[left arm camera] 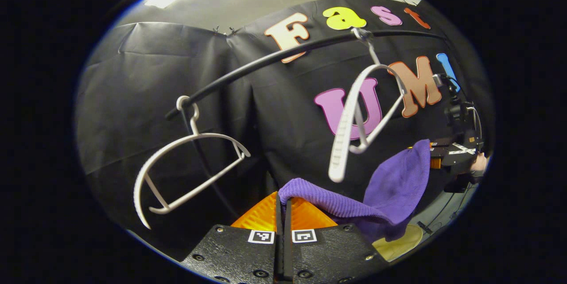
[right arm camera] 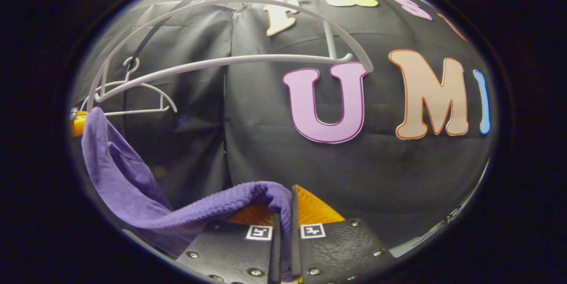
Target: Grasp the clothes on the hanger with both hands and then place them into the laundry hamper below.
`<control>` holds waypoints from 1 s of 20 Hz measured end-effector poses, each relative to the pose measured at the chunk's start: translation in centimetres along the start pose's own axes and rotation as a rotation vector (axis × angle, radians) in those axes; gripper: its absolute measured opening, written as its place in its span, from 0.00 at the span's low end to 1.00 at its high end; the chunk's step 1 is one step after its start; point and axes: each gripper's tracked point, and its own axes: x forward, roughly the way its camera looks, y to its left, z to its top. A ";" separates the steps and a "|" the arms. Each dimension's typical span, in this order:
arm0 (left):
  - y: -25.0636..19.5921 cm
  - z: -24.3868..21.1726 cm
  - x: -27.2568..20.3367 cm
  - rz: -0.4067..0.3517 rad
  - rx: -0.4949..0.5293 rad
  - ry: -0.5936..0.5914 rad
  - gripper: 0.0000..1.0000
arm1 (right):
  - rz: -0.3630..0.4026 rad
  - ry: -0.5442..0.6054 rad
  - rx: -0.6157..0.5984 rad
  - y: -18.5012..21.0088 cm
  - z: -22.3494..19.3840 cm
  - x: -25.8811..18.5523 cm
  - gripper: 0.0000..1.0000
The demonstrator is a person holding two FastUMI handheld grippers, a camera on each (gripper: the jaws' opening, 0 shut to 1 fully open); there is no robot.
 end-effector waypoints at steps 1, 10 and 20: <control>-1.2 -0.8 -0.1 -0.015 -0.016 0.013 0.00 | 0.006 0.009 -0.003 0.3 -0.4 -0.4 0.09; -11.6 -7.0 0.7 -0.150 -0.117 0.141 0.00 | 0.030 0.112 -0.040 -0.1 -5.4 -3.7 0.09; -20.0 -11.9 2.3 -0.261 -0.211 0.283 0.06 | 0.014 0.277 -0.076 -2.0 -12.1 -7.3 0.10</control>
